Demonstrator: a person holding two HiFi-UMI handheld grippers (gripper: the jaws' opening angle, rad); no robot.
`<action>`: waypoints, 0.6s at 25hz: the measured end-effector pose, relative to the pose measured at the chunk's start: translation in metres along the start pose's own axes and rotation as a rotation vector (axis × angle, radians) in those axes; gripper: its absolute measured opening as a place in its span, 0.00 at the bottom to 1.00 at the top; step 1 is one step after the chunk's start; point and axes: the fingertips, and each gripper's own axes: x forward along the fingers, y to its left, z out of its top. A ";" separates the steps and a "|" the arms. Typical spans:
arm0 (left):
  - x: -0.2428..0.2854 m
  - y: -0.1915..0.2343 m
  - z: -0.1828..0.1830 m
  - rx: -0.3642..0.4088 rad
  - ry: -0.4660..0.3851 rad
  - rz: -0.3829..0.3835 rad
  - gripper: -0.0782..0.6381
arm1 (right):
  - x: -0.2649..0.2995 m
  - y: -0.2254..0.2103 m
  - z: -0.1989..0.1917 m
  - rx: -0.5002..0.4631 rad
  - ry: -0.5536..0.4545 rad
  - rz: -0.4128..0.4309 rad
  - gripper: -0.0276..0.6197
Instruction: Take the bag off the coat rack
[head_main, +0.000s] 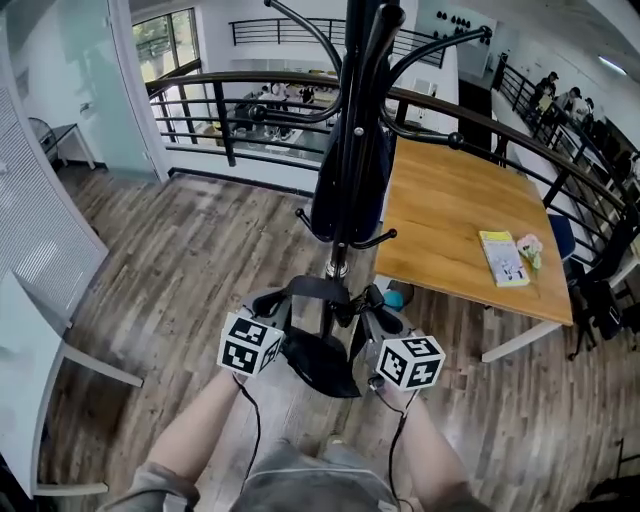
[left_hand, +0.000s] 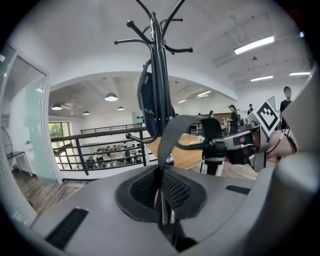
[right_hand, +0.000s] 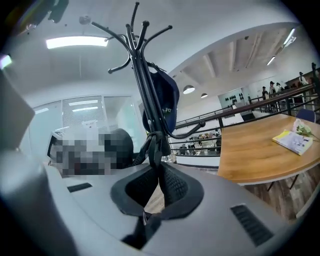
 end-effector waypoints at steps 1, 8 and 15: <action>-0.007 0.003 0.010 -0.006 -0.012 0.006 0.13 | -0.005 0.005 0.011 -0.006 -0.008 0.007 0.10; -0.056 0.019 0.069 -0.037 -0.076 0.039 0.13 | -0.035 0.046 0.082 -0.090 -0.064 0.047 0.10; -0.120 0.042 0.118 -0.056 -0.169 0.108 0.13 | -0.054 0.103 0.145 -0.136 -0.146 0.164 0.10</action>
